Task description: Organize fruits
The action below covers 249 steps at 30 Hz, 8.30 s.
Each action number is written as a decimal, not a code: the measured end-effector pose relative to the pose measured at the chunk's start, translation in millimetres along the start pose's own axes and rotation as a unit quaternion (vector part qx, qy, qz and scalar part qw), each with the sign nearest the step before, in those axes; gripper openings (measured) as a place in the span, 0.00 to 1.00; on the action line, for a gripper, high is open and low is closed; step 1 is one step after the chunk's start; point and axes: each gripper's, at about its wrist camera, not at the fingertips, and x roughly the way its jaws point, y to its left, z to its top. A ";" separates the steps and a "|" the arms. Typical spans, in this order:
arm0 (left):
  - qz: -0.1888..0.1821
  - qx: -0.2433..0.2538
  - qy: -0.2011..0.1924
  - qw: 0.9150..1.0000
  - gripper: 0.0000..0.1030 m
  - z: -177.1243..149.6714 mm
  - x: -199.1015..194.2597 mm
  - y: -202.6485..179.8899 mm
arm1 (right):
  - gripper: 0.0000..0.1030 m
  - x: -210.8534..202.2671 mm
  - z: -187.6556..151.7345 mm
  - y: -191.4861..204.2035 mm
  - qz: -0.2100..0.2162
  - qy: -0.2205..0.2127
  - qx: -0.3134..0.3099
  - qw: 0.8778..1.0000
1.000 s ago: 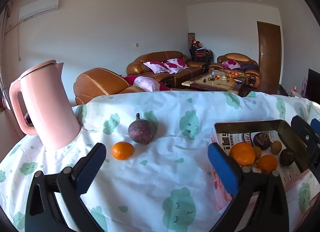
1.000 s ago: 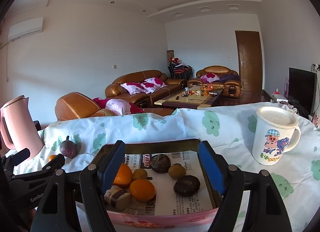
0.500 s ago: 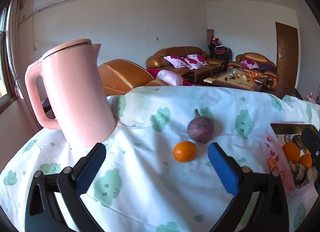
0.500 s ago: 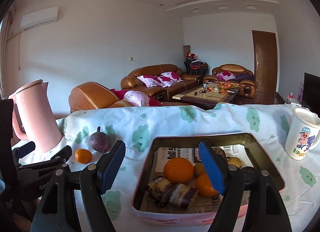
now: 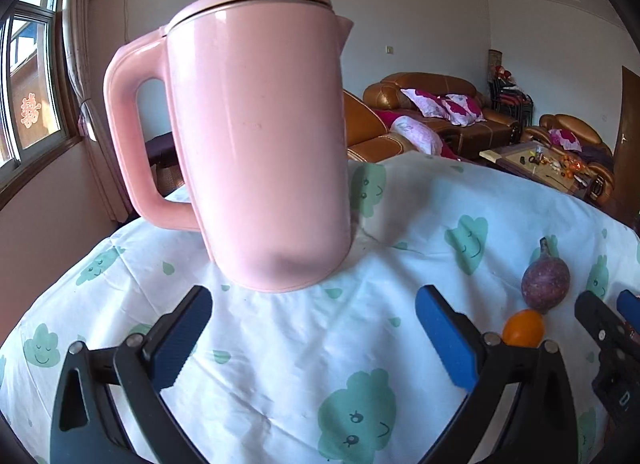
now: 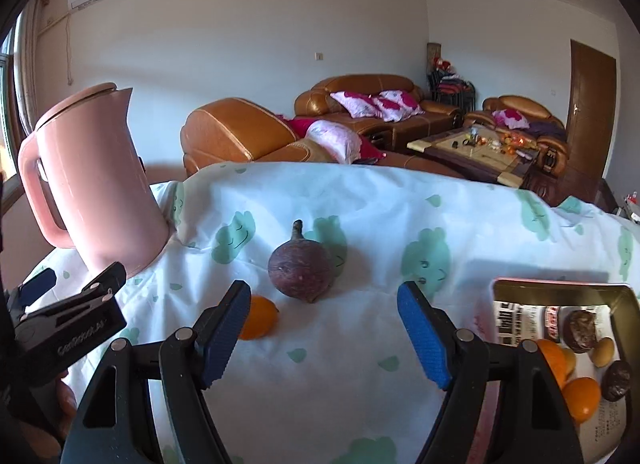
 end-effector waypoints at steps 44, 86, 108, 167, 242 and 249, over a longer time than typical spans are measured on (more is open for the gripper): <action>-0.157 0.174 0.104 0.967 0.54 -16.4 17.6 -149.0 | 0.53 -107.5 -50.4 -70.7 -0.031 -0.062 0.025 0.997; -0.216 0.105 -0.075 0.968 0.38 -48.8 -136.8 -167.4 | 0.53 -154.0 -66.8 -139.9 -0.103 -0.108 0.021 0.989; -0.264 0.114 -0.040 0.957 0.38 -41.9 -123.7 -249.8 | 0.53 -139.8 -49.3 -192.5 -0.185 -0.112 0.010 0.976; -0.204 0.122 -0.052 0.970 1.00 -57.2 -127.3 -229.7 | 0.65 -130.0 -57.9 -237.2 -0.114 -0.080 0.120 0.983; -0.197 0.105 -0.147 0.964 1.00 -85.4 -185.6 -172.5 | 0.86 -223.9 -96.2 -168.7 -0.177 -0.263 0.054 0.947; -0.200 0.099 -0.139 0.965 1.00 -83.4 -181.9 -170.2 | 0.86 -224.7 -96.7 -168.5 -0.176 -0.262 0.054 0.947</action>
